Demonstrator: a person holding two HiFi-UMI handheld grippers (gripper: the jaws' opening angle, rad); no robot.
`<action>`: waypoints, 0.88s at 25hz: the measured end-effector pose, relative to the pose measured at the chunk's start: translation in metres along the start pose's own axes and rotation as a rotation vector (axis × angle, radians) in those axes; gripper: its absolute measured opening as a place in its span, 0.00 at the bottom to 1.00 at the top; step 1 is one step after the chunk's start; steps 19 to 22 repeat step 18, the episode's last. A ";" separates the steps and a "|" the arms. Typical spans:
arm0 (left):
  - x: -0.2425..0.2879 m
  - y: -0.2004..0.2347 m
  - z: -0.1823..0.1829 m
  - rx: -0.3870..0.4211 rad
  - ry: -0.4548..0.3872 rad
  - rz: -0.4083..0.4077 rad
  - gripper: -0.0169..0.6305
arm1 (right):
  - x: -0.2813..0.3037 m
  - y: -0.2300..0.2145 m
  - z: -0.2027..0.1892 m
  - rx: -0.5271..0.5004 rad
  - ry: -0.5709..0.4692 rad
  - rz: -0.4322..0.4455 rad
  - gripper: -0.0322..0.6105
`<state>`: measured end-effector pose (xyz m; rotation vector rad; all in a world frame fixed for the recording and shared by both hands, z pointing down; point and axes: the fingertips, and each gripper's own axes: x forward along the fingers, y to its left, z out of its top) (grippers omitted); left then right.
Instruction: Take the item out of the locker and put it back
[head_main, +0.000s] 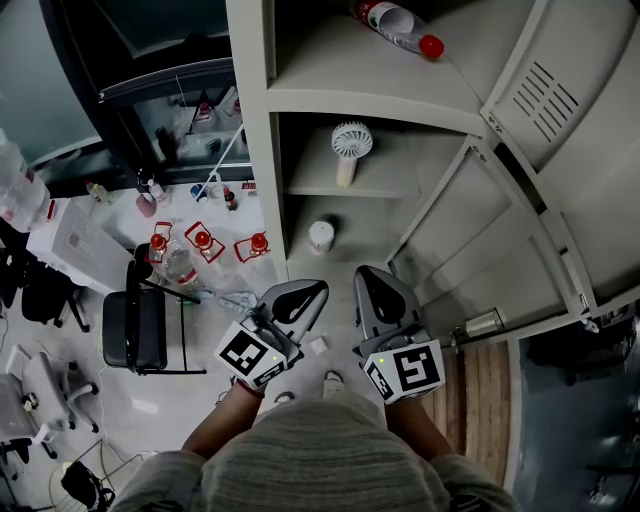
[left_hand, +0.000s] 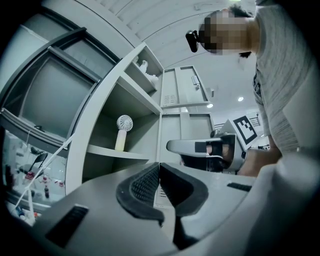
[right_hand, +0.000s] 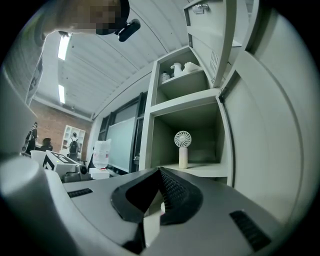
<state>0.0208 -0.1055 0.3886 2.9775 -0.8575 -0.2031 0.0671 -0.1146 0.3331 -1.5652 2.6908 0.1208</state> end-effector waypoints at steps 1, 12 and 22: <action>0.000 -0.001 0.000 0.003 -0.001 -0.004 0.04 | -0.001 0.000 0.000 0.002 0.000 0.000 0.09; 0.002 -0.007 -0.003 0.019 0.008 -0.054 0.04 | 0.000 0.001 -0.003 0.017 0.000 0.011 0.09; 0.005 -0.008 0.000 0.010 -0.009 -0.063 0.04 | 0.004 -0.001 -0.004 0.016 0.002 0.015 0.09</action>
